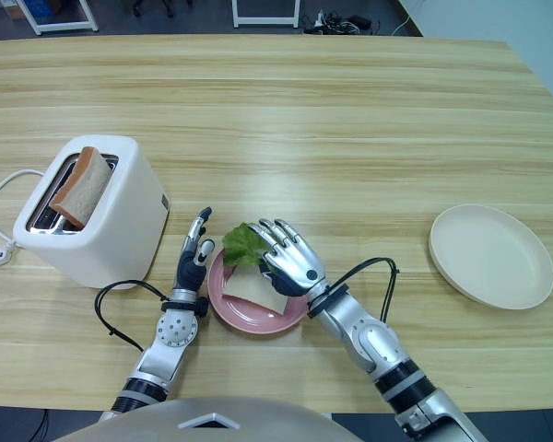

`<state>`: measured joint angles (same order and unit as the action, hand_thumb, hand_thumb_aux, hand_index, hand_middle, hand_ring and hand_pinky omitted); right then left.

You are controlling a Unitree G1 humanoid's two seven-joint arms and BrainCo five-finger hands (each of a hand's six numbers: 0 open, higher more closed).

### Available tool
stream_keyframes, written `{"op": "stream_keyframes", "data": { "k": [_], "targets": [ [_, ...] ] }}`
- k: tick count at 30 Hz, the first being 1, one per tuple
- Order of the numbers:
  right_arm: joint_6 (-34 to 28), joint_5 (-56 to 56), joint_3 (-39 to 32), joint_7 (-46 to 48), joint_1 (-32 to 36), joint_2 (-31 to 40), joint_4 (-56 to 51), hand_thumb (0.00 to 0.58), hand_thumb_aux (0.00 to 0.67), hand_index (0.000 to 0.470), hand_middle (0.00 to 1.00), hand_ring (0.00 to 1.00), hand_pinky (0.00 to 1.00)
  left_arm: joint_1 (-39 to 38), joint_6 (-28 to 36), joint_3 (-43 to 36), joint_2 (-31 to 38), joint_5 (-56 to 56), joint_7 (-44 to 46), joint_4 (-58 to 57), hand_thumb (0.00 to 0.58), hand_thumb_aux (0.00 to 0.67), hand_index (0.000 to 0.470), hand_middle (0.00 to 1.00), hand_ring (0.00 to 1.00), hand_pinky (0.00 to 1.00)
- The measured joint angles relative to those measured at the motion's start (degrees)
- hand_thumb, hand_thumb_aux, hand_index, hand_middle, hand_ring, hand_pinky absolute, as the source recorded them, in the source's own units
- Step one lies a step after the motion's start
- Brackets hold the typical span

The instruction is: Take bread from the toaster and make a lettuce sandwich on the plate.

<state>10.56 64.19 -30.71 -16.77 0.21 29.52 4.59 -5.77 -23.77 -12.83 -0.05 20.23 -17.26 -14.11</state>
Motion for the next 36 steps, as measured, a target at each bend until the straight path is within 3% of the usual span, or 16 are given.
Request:
{"op": "stream_keyframes", "data": {
  "k": [7, 18, 19, 20, 21, 25, 29, 36],
  "targets": [
    [0.0, -0.2, 4.1, 1.5, -6.1, 3.2, 6.1, 0.58, 0.67, 0.47, 0.0, 0.0, 0.0, 0.0, 0.0, 0.1, 0.3, 0.1, -0.3, -0.3, 0.0, 0.0, 0.0, 0.0, 0.0, 0.0],
    [1.9, -0.2, 4.2, 3.3, -8.1, 3.6, 5.5, 0.58, 0.652, 0.457, 0.0, 0.0, 0.0, 0.0, 0.0, 0.0, 0.8, 1.2, -0.7, -1.2, 0.0, 0.0, 0.0, 0.0, 0.0, 0.0],
    [2.1, -0.2, 4.2, 3.4, -8.3, 3.6, 5.5, 0.56, 0.547, 0.383, 0.0, 0.0, 0.0, 0.0, 0.0, 0.0, 0.8, 1.2, -0.7, -1.3, 0.0, 0.0, 0.0, 0.0, 0.0, 0.0],
    [2.3, -0.1, 4.1, 3.6, -8.5, 3.6, 5.6, 0.438, 0.339, 0.238, 0.0, 0.0, 0.0, 0.0, 0.0, 0.0, 0.8, 1.2, -0.7, -1.4, 0.0, 0.0, 0.0, 0.0, 0.0, 0.0],
    [2.5, -0.1, 4.1, 3.8, -8.7, 3.6, 5.8, 0.0, 0.0, 0.0, 0.0, 0.0, 0.0, 0.0, 0.0, 0.0, 0.8, 1.3, -0.7, -1.4, 0.0, 0.0, 0.0, 0.0, 0.0, 0.0],
    [4.6, -1.7, 4.4, 4.2, -9.6, 3.7, 8.4, 0.0, 0.0, 0.0, 0.0, 0.0, 0.0, 0.0, 0.0, 0.0, 0.8, 1.4, -0.9, -1.6, 0.0, 0.0, 0.0, 0.0, 0.0, 0.0],
    [7.4, -11.6, 8.2, 5.7, -10.7, 3.5, 11.8, 0.0, 0.0, 0.0, 0.0, 0.0, 0.0, -0.1, -0.9, -0.2, 1.2, 2.8, -1.8, -1.1, 0.0, 0.0, 0.0, 0.0, 0.0, 0.0],
    [5.1, -34.7, 20.2, 10.6, -7.0, -1.6, 14.0, 0.0, 0.0, 0.0, 0.0, 0.0, 0.0, -2.2, -3.9, 0.3, 4.7, 15.4, -5.7, 19.8, 0.0, 0.0, 0.0, 0.0, 0.0, 0.0]
  ]
}}
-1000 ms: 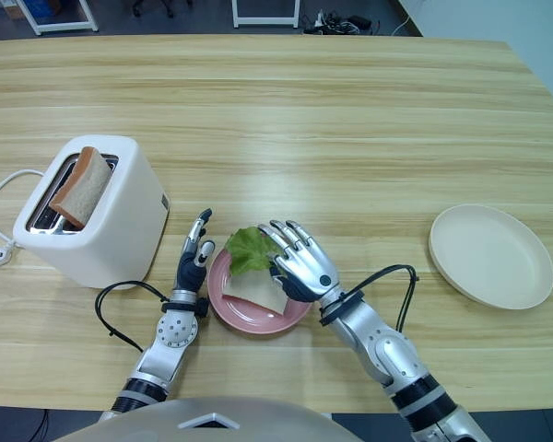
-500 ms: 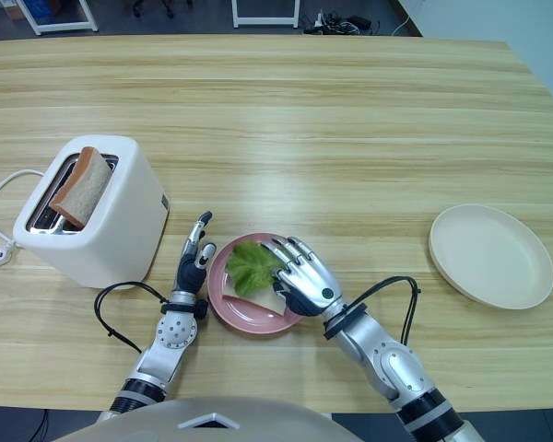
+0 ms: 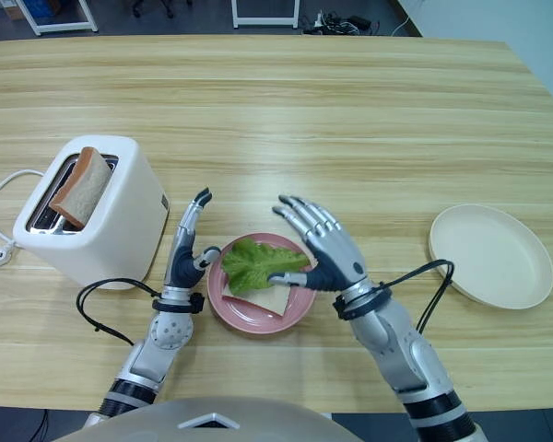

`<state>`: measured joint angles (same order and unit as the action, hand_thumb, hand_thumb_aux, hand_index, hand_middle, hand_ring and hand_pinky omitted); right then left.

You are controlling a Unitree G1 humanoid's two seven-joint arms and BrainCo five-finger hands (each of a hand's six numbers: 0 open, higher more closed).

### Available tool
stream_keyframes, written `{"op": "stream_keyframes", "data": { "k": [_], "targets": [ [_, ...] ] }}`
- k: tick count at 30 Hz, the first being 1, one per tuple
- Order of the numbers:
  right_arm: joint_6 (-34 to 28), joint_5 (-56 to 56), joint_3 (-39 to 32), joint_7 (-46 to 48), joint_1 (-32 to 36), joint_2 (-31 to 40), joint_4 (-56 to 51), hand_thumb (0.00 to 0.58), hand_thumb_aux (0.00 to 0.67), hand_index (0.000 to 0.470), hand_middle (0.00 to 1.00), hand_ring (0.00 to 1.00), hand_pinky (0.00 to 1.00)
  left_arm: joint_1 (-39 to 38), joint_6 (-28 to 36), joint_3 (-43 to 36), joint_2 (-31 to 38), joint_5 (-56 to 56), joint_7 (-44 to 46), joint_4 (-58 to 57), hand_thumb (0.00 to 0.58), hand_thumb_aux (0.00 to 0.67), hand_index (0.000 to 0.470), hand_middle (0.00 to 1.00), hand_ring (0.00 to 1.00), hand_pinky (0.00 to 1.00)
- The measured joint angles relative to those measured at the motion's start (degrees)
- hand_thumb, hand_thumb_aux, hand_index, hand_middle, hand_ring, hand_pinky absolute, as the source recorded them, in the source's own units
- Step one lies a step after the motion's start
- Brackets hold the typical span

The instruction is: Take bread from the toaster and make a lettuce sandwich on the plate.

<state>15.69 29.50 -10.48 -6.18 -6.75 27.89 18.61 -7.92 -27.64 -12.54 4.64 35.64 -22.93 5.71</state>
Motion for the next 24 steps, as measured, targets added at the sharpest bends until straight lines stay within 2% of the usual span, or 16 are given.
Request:
{"op": "stream_keyframes", "data": {
  "k": [2, 4, 7, 9, 13, 18, 19, 20, 21, 22, 23, 24],
  "targets": [
    [-2.2, -6.1, 3.5, 0.6, 1.5, -2.5, -0.9, 0.0, 0.0, 0.0, 0.0, 0.0, 0.0, -0.3, 2.8, 4.4, 1.7, 4.5, 1.7, 11.4, 0.0, 0.0, 0.0, 0.0, 0.0, 0.0],
    [-4.9, -10.6, 6.6, 1.2, 2.3, -4.9, -3.1, 0.0, 0.0, 0.0, 0.0, 0.0, 0.0, 0.3, 8.1, 13.1, 5.9, 6.5, 5.1, 20.5, 0.0, 0.0, 0.0, 0.0, 0.0, 0.0],
    [-6.0, -11.3, 7.0, 1.7, 2.2, -6.4, -5.1, 0.0, 0.0, 0.0, 0.0, 0.0, 0.0, 1.4, 15.8, 24.6, 11.3, 7.1, 8.5, 23.3, 0.0, 0.0, 0.0, 0.0, 0.0, 0.0],
    [-6.3, -11.3, 7.0, 1.7, 2.1, -7.2, -5.3, 0.0, 0.0, 0.0, 0.0, 0.0, 0.0, 1.8, 20.1, 29.5, 14.3, 8.5, 9.9, 22.6, 0.0, 0.0, 0.0, 0.0, 0.0, 0.0],
    [-6.4, -11.3, 7.0, 2.2, 2.1, -7.9, -5.6, 0.0, 0.0, 0.0, 0.0, 0.0, 0.0, 1.5, 27.9, 32.6, 17.1, 11.2, 13.7, 17.6, 0.0, 0.0, 0.0, 0.0, 0.0, 0.0],
    [-6.4, -11.2, 7.7, 2.4, 2.1, -8.4, -6.4, 0.0, 0.0, 0.0, 0.0, 0.0, 0.0, -0.4, 34.5, 30.3, 18.3, 15.0, 18.6, 15.5, 0.0, 0.0, 0.0, 0.0, 0.0, 0.0],
    [-6.4, -11.2, 7.8, 2.5, 2.0, -8.5, -6.4, 0.0, 0.0, 0.0, 0.0, 0.0, 0.0, -0.6, 34.9, 29.8, 18.4, 15.0, 19.1, 15.4, 0.19, 0.121, 0.085, 0.0, 0.0, 0.0],
    [-6.4, -11.2, 7.9, 2.5, 2.0, -8.7, -6.4, 0.0, 0.0, 0.0, 0.0, 0.0, 0.0, -0.7, 35.2, 29.3, 18.5, 15.0, 19.8, 15.5, 0.436, 0.336, 0.236, 0.0, 0.0, 0.0],
    [-6.4, -11.2, 8.0, 2.5, 2.0, -8.9, -6.5, 0.0, 0.0, 0.0, 0.0, 0.0, 0.0, -1.0, 35.2, 28.6, 18.6, 15.0, 20.4, 15.5, 0.489, 0.405, 0.284, 0.37, 0.37, 0.37],
    [-6.4, -11.1, 8.0, 2.5, 1.9, -8.9, -6.7, 0.0, 0.0, 0.0, 0.0, 0.0, 0.0, -1.3, 35.2, 28.2, 18.6, 14.9, 20.9, 15.7, 0.552, 0.523, 0.367, 0.81, 0.81, 0.81],
    [-6.4, -11.0, 8.1, 2.5, 1.9, -9.0, -6.7, 0.0, 0.0, 0.0, 0.0, 0.0, 0.0, -1.4, 35.2, 28.1, 18.6, 14.8, 21.0, 15.8, 0.58, 0.67, 0.47, 1.0, 1.0, 1.0],
    [-6.4, -10.8, 8.1, 2.5, 1.8, -9.0, -7.0, 0.0, 0.0, 0.0, 0.0, 0.0, 0.0, -1.5, 35.2, 27.9, 18.6, 14.7, 21.0, 16.5, 0.58, 0.67, 0.47, 1.0, 1.0, 1.0]
  ]
}}
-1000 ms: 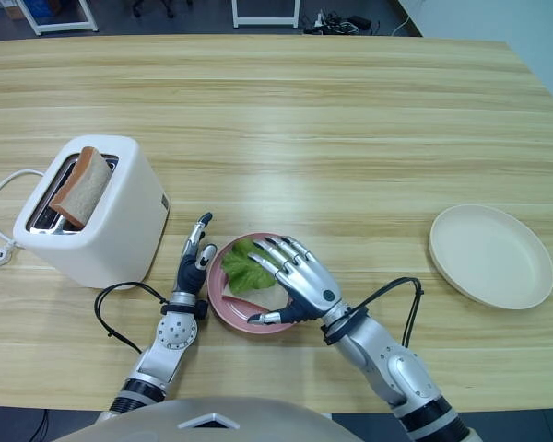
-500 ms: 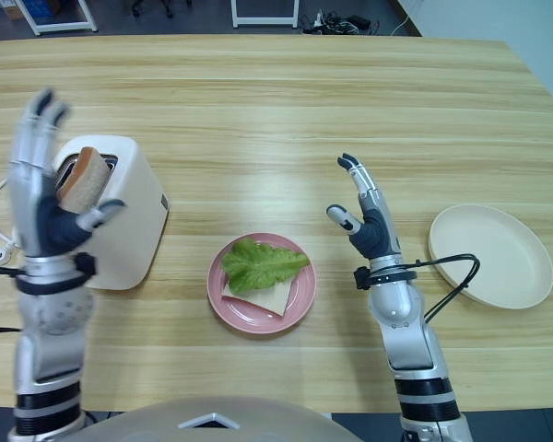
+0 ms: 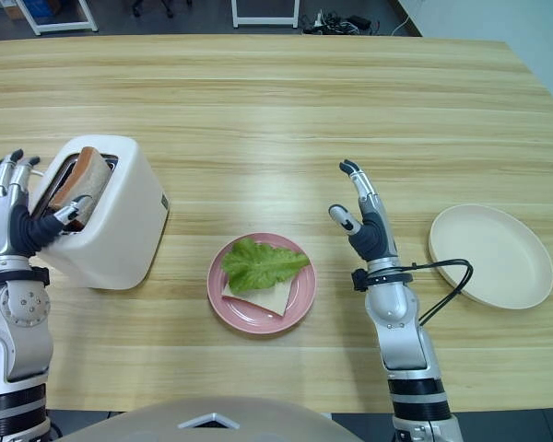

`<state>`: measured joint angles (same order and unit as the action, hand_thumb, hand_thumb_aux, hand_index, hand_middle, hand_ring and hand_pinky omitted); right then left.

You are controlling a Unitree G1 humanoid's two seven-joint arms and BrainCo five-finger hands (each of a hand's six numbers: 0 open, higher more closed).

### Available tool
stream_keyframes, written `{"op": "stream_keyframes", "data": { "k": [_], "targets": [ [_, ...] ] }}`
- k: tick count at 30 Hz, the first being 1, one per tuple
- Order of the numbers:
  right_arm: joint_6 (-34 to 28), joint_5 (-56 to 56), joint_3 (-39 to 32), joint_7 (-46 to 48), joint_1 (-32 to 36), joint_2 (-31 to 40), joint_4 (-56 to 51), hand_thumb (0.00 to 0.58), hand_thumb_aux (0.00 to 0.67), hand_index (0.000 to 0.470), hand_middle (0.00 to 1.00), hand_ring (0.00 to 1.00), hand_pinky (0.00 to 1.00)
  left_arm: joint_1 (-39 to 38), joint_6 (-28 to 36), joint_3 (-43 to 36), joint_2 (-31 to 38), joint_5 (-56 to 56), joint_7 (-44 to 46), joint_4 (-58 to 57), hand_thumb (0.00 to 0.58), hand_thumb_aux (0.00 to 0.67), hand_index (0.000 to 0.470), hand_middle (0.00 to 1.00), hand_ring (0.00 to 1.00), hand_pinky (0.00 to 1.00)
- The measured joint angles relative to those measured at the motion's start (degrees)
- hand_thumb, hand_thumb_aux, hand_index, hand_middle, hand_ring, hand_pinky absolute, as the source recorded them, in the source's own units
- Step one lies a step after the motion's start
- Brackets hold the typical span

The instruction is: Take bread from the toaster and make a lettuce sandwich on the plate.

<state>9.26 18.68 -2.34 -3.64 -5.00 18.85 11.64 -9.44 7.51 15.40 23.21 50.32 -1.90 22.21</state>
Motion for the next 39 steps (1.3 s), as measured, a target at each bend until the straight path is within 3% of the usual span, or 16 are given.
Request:
{"op": "stream_keyframes", "data": {
  "k": [8, 14, 18, 20, 25, 29, 34, 39],
  "targets": [
    [0.0, 0.5, 0.6, 0.0, -0.7, -0.5, -0.7, 0.0, 0.0, 0.0, 0.0, 0.0, 0.0, -0.7, -1.2, -0.1, -0.1, -1.1, -3.3, 1.5, 0.58, 0.67, 0.47, 1.0, 1.0, 1.0],
    [0.0, 0.6, 0.7, -0.1, -0.8, -0.8, -2.0, 0.0, 0.0, 0.0, 0.0, 0.0, 0.0, 2.2, -12.6, 3.9, -0.1, 3.7, -29.7, 10.2, 0.58, 0.67, 0.47, 1.0, 1.0, 1.0],
    [0.0, 0.6, 1.0, -0.3, -0.8, -0.9, -3.0, 0.0, 0.0, 0.0, 0.0, 0.0, 0.0, 3.0, -21.7, 3.7, -0.6, -2.6, -35.1, 13.4, 0.58, 0.67, 0.47, 1.0, 1.0, 1.0],
    [0.0, 0.5, 1.1, -0.4, -0.8, -0.9, -3.2, 0.0, 0.0, 0.0, 0.0, 0.0, 0.0, 3.2, -24.3, 1.3, -1.9, -11.0, -32.3, 13.8, 0.58, 0.67, 0.47, 1.0, 1.0, 1.0],
    [0.0, 0.4, 2.1, -0.8, -0.6, -1.0, -6.0, 0.0, 0.0, 0.0, 0.0, 0.0, 0.0, 5.7, -28.2, -11.0, -3.7, -40.6, -14.8, 8.8, 0.58, 0.67, 0.47, 1.0, 1.0, 1.0],
    [0.4, -0.2, 4.2, -1.4, -0.6, -0.9, -9.6, 0.0, 0.0, 0.0, 0.0, 0.0, 0.0, 10.3, -20.8, -17.0, -4.8, -60.6, 2.2, -0.7, 0.58, 0.67, 0.47, 1.0, 1.0, 1.0],
    [1.9, -0.9, 5.0, -2.1, -0.9, -1.5, -13.8, 0.0, 0.0, 0.0, 0.0, 0.0, 0.0, 15.2, -11.2, -27.4, -4.6, -65.0, 21.6, -13.0, 0.58, 0.67, 0.47, 1.0, 1.0, 1.0],
    [2.8, -1.3, 4.8, -2.1, -0.8, -2.7, -16.3, 0.0, 0.0, 0.0, 0.0, 0.0, 0.0, 22.9, -9.4, -31.1, -6.7, -64.3, 31.2, -23.3, 0.58, 0.67, 0.47, 1.0, 1.0, 1.0]
  ]
}}
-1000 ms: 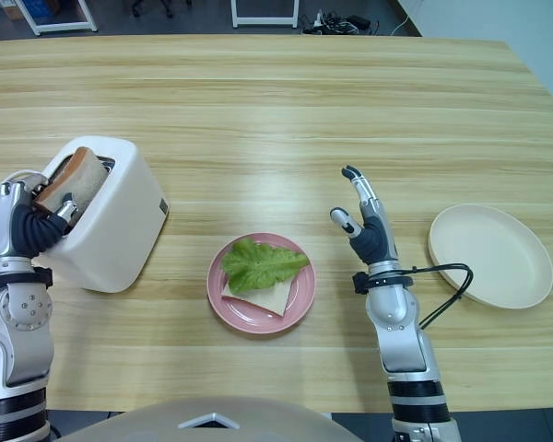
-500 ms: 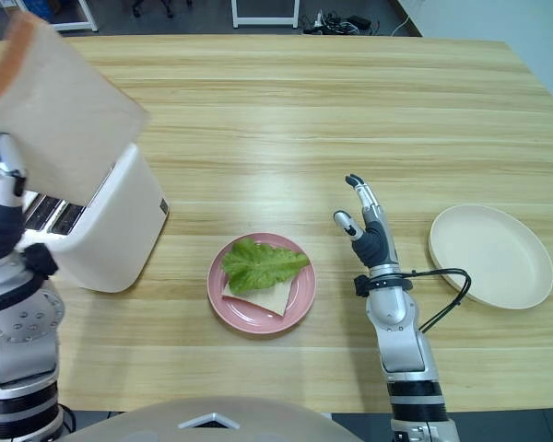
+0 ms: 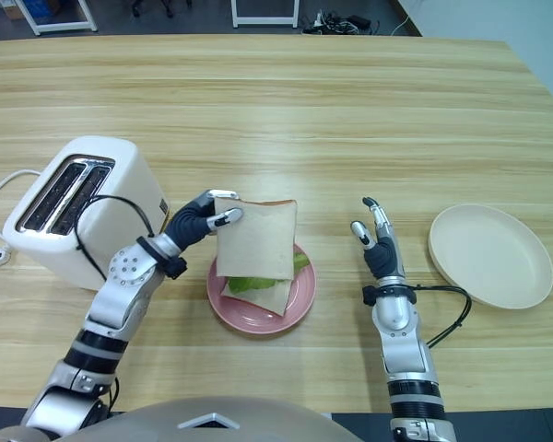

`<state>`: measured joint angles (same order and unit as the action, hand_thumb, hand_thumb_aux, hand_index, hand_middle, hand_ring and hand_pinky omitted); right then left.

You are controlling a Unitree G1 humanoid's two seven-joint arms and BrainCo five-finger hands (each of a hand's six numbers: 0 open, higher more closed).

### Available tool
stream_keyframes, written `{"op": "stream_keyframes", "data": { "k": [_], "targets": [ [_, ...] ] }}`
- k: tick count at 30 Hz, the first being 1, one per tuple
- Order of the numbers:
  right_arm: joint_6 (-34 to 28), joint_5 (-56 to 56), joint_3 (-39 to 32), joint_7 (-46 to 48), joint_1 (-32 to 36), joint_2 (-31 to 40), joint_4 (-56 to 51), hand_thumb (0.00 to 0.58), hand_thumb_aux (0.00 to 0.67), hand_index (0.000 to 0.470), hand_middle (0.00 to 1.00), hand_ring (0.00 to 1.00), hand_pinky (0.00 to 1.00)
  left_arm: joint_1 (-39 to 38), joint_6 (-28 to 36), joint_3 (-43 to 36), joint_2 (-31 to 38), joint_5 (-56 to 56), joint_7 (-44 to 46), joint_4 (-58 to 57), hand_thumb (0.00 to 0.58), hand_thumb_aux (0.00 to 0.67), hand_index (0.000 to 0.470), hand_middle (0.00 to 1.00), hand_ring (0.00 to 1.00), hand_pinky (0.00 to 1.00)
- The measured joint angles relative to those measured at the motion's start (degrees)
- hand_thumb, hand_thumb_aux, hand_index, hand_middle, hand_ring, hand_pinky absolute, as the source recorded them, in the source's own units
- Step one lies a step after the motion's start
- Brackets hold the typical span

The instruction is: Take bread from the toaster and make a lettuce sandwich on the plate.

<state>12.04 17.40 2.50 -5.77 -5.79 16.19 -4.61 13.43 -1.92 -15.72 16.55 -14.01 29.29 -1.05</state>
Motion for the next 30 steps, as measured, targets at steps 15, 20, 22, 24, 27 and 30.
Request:
{"op": "stream_keyframes", "data": {
  "k": [15, 20, 22, 24, 27, 30],
  "targets": [
    [1.0, 0.6, -1.1, 0.0, -0.1, -0.4, -0.8, 0.0, 0.0, 0.0, 0.0, 0.0, 0.0, 7.2, -2.4, -0.9, -0.4, 7.3, 7.7, -13.8, 0.58, 0.67, 0.47, 1.0, 1.0, 1.0],
    [1.8, 0.9, -2.0, -0.1, -0.6, -0.4, 0.4, 0.0, 0.0, 0.0, 0.0, 0.0, 0.0, 9.4, -6.7, -2.7, -2.5, 11.8, 8.5, -24.7, 0.58, 0.67, 0.47, 1.0, 1.0, 1.0],
    [2.1, 2.0, -2.1, -0.1, -0.8, -0.1, 1.3, 0.0, 0.0, 0.0, 0.0, 0.0, 0.0, 10.2, -8.8, -2.9, -3.1, 13.0, 8.5, -26.7, 0.58, 0.67, 0.47, 1.0, 1.0, 1.0],
    [3.1, 3.4, -2.2, -0.6, -1.1, 0.6, 2.5, 0.0, 0.0, 0.0, 0.0, 0.0, 0.0, 10.7, -10.5, -3.0, -3.6, 13.4, 8.5, -28.5, 0.58, 0.67, 0.47, 1.0, 1.0, 1.0],
    [5.4, 8.2, -3.3, -2.1, -2.4, 2.3, 5.3, 0.0, 0.0, 0.0, 0.0, 0.0, 0.0, 11.1, -11.7, -3.2, -4.3, 13.9, 8.8, -30.0, 0.58, 0.67, 0.47, 1.0, 1.0, 1.0],
    [9.7, 18.5, -6.0, -6.0, -3.7, 4.9, 9.5, 0.0, 0.0, 0.0, 0.0, 0.0, 0.0, 11.2, -12.0, -3.3, -4.4, 14.1, 8.9, -30.5, 0.58, 0.67, 0.47, 1.0, 1.0, 1.0]
  ]
}}
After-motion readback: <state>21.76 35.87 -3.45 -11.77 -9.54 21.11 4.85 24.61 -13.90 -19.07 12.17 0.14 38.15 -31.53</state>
